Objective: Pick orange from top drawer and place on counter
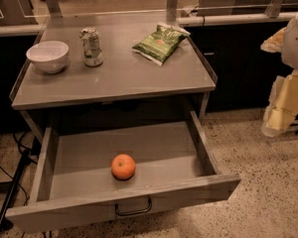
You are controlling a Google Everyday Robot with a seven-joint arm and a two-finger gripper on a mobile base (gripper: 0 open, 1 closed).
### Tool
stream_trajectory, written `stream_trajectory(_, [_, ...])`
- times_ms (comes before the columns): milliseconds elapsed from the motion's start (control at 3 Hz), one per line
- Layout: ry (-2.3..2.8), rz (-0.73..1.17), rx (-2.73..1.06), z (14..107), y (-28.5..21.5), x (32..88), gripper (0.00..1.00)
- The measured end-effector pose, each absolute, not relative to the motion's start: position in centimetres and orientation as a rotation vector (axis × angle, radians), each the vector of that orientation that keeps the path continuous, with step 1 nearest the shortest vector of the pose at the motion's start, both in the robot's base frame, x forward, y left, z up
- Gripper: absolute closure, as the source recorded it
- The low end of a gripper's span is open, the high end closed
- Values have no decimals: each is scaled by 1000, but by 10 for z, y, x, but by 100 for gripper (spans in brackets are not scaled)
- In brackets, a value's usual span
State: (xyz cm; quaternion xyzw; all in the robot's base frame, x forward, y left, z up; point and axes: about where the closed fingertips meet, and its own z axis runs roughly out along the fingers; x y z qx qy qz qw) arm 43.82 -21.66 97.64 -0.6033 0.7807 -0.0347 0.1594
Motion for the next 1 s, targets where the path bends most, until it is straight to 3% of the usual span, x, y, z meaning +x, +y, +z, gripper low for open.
stream_trajectory(1000, [2122, -109, -1848, 971, -175, 451, 0])
